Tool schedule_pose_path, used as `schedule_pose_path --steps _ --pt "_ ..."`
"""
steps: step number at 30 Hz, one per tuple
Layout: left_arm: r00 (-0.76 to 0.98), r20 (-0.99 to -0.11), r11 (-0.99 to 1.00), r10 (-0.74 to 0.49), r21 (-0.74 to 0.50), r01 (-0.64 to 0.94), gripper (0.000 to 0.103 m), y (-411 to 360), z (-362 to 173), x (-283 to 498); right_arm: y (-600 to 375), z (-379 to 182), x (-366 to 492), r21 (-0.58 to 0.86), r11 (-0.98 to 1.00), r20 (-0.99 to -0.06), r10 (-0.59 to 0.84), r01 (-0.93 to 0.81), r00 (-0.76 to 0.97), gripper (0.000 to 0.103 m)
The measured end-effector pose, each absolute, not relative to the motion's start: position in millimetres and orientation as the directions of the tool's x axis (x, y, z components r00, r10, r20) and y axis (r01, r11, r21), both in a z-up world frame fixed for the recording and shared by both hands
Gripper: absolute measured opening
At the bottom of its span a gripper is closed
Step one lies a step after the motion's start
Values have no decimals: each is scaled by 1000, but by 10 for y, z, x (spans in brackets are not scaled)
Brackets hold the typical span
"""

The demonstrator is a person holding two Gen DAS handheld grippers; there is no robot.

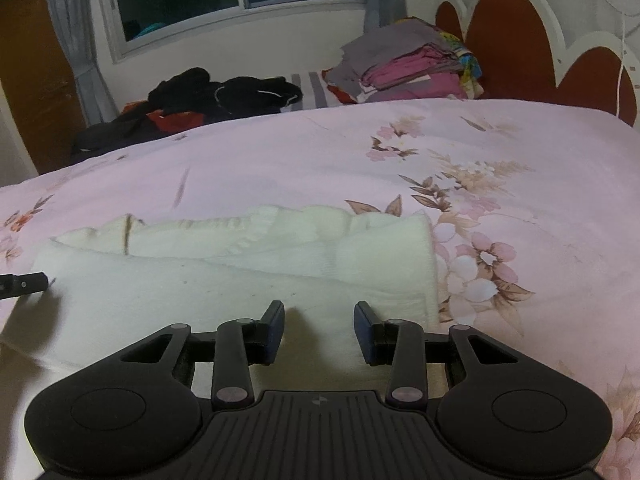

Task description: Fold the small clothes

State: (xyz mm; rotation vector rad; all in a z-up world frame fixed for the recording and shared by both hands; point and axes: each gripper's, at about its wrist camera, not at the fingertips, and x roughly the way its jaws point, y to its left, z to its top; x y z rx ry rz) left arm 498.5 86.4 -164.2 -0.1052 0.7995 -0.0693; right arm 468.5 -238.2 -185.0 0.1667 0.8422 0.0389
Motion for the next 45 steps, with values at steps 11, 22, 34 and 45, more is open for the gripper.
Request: schedule_pose_path --steps 11,22,34,45 --pt "689 -702 984 -178 -131 121 29 562 -1549 4691 -2194 -1811 4557 150 988 -740 136 -36 658 38" --pt "677 -718 985 -162 -75 157 32 479 -1764 4537 -2504 -1974 4389 103 995 -764 89 -15 639 38" --pt "655 -747 994 -110 -65 93 31 402 -1684 4530 -2508 -1984 4358 83 994 -752 114 -77 650 38" --pt "632 -760 988 -152 -103 114 39 382 -1497 4094 -2317 -1687 4053 195 967 -722 256 -166 643 38"
